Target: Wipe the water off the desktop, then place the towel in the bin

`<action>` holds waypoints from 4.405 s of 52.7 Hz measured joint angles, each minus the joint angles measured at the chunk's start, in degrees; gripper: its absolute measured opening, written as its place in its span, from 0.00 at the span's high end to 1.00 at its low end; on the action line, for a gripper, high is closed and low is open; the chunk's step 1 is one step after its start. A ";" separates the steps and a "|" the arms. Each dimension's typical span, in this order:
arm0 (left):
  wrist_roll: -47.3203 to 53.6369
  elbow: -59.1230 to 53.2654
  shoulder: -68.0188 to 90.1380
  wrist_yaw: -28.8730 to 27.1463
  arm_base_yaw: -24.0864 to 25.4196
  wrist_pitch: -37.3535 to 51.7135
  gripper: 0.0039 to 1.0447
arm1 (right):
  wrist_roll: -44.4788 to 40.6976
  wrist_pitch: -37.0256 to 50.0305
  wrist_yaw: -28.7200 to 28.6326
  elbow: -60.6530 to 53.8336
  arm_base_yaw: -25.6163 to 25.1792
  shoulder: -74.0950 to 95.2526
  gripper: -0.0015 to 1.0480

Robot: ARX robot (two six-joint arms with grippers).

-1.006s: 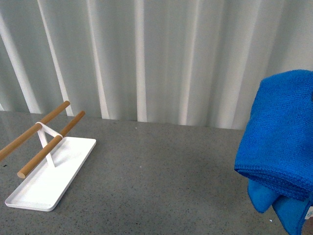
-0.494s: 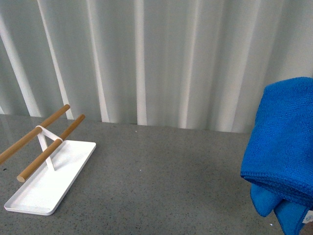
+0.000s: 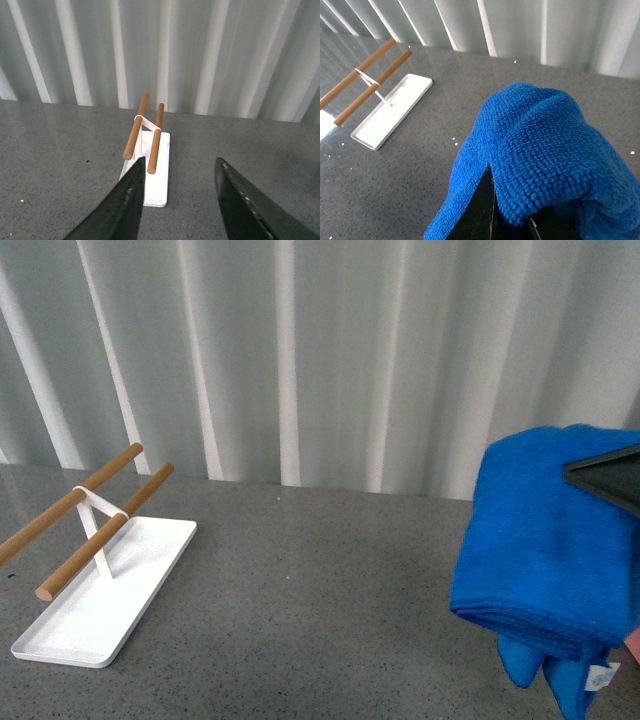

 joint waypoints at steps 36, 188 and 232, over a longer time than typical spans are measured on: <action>0.02 0.00 0.00 0.00 0.00 0.00 0.06 | 9.31 -9.38 2.16 14.91 9.62 35.10 0.96; 0.02 0.00 -0.02 -0.04 0.00 0.00 0.06 | -41.97 -32.35 0.44 41.62 -12.00 22.75 0.96; 0.02 0.00 -0.04 -0.04 0.00 0.00 0.06 | -32.61 -30.95 -1.27 36.68 -34.32 22.08 0.96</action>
